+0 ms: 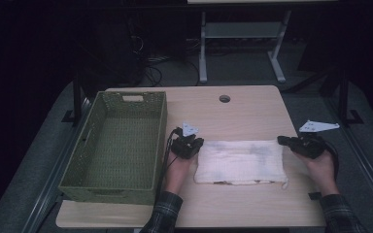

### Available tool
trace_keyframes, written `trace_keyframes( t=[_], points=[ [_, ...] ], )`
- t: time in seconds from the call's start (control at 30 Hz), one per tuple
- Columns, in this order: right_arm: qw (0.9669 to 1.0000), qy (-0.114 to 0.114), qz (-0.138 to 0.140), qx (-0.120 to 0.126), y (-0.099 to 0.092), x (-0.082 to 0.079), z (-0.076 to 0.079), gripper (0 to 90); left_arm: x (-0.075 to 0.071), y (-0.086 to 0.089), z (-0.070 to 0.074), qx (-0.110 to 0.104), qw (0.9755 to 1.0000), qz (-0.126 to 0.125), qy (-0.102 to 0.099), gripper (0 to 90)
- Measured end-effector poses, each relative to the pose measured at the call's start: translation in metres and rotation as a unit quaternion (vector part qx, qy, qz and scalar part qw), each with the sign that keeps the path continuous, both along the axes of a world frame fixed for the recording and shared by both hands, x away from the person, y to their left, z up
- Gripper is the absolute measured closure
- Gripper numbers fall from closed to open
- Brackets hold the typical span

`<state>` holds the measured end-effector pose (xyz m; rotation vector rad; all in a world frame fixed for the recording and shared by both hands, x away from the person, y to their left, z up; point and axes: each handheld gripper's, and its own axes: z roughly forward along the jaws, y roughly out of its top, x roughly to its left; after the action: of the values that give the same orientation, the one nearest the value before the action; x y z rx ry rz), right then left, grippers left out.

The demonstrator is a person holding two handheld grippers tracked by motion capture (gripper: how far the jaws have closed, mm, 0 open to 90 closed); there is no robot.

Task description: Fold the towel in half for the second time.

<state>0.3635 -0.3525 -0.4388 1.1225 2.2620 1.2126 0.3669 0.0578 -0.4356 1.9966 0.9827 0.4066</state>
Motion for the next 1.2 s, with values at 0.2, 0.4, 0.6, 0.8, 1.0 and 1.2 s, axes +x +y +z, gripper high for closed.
trace_keyframes(
  t=[0.2, 0.4, 0.6, 0.8, 1.0, 1.2],
  points=[
    [1.0, -0.006, -0.002, 0.0, -0.003, -0.007, 0.003, 87.2, -0.003, -0.001, 0.005, 0.007, 0.9998, -0.012, -0.015, 86.1],
    [1.0, -0.007, 0.003, -0.004, -0.004, -0.023, 0.003, 87.2, -0.012, 0.0, 0.004, 0.015, 0.9993, -0.025, -0.022, 86.1],
    [1.0, -0.004, 0.004, 0.002, -0.004, -0.035, 0.003, 87.1, -0.019, -0.001, 0.004, 0.036, 0.9983, -0.042, -0.016, 86.0],
    [1.0, 0.005, 0.003, 0.004, -0.003, -0.045, -0.002, 87.1, -0.033, 0.002, -0.002, 0.027, 0.9993, -0.026, -0.009, 86.1],
    [0.9999, 0.011, 0.003, -0.001, -0.001, -0.054, -0.005, 87.1, -0.043, 0.003, -0.002, 0.04, 0.9983, -0.042, -0.009, 86.1],
    [0.9999, 0.015, 0.0, -0.007, 0.0, -0.063, -0.008, 87.1, -0.054, 0.004, 0.0, 0.056, 0.9961, -0.064, -0.026, 86.0]
  ],
)
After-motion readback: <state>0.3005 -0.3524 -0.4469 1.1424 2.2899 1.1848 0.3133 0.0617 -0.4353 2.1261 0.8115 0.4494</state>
